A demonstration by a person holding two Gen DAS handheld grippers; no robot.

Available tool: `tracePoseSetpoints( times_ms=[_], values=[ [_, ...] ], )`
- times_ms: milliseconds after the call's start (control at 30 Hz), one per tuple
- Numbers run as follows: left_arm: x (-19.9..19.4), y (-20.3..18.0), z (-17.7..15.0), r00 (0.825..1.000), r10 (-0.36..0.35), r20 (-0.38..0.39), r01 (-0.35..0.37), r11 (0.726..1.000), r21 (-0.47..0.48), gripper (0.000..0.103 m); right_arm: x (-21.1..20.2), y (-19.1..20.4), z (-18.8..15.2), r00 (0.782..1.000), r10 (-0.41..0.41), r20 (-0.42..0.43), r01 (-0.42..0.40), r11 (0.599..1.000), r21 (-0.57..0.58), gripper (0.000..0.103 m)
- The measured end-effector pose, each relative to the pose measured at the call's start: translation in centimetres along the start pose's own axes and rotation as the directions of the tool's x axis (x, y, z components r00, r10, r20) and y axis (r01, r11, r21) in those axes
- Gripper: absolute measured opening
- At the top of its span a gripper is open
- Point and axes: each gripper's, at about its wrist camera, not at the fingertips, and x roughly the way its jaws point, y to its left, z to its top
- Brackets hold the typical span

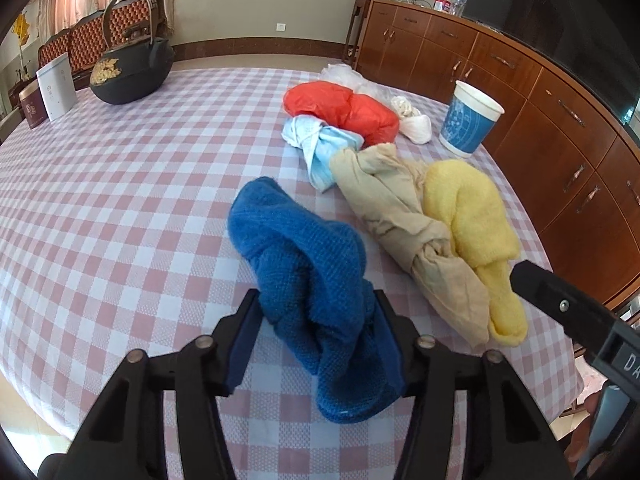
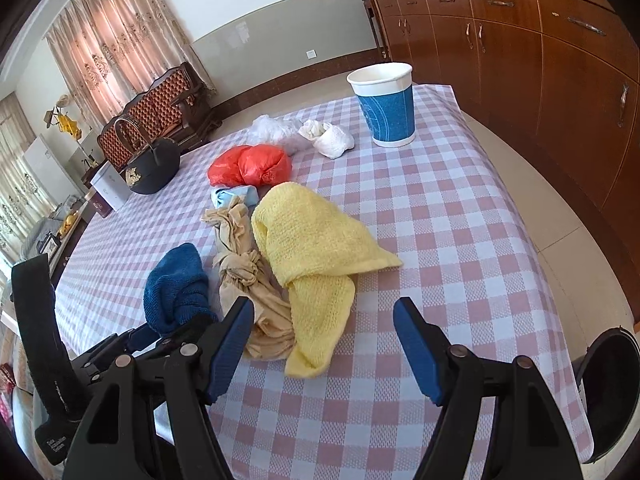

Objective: Collect trash
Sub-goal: 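Grasp the blue towel with the left tool while the right tool grasps the yellow towel, then carry the blue and yellow towels over the black bin with both tools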

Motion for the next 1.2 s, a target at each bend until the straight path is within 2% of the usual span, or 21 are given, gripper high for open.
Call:
tracePoseSetpoints(
  times_ms=[167,467,500,533,567,600,667,767,1033,1200],
  values=[
    [0.9,0.7,1.2,1.000,-0.003,-0.001,0.003,1.000,-0.006,0.057,2.4,0.3,1.6,1.000,-0.007,-0.017,0.006,1.000,-0.028,0.074],
    [1.6,1.4,2.2,0.998,-0.062,0.005,0.062,0.997,-0.048,0.059,5.8,0.6,3.0,0.999,0.018,-0.051,-0.020,0.999,-0.035,0.074],
    [1.6,1.5,2.2,0.998,-0.064,0.008,0.064,0.997,-0.050,0.056,5.9,0.6,3.0,0.999,0.020,-0.046,-0.022,0.999,-0.039,0.072],
    [1.6,1.5,2.2,0.998,-0.067,0.012,0.067,0.996,-0.053,0.050,5.9,0.8,2.9,0.999,0.022,-0.038,-0.024,0.999,-0.045,0.059],
    [1.6,1.6,2.2,0.998,-0.068,0.015,0.068,0.996,-0.055,0.049,5.9,0.8,2.8,0.999,0.028,-0.034,-0.030,0.998,-0.051,0.051],
    [1.6,1.6,2.2,0.997,-0.069,0.016,0.070,0.996,-0.054,0.046,5.8,1.0,2.8,0.999,0.029,-0.032,-0.031,0.998,-0.056,0.050],
    [1.6,1.7,2.3,0.997,-0.072,0.018,0.073,0.996,-0.056,0.042,5.8,1.2,2.6,0.999,0.034,-0.033,-0.037,0.997,-0.069,0.041],
    [1.2,1.8,2.1,0.997,-0.077,0.028,0.079,0.995,-0.063,0.036,5.4,1.2,2.5,0.999,0.040,-0.027,-0.042,0.997,-0.070,0.033],
    [-2.1,1.6,2.1,0.992,-0.078,0.096,0.084,0.995,-0.058,0.035,2.3,0.1,2.6,0.998,0.047,0.034,-0.046,0.999,-0.022,0.033],
    [-4.3,0.5,2.0,0.988,-0.092,0.127,0.095,0.995,-0.023,0.035,-0.2,-0.5,2.0,0.998,0.037,0.057,-0.036,0.999,-0.013,0.033]
  ],
)
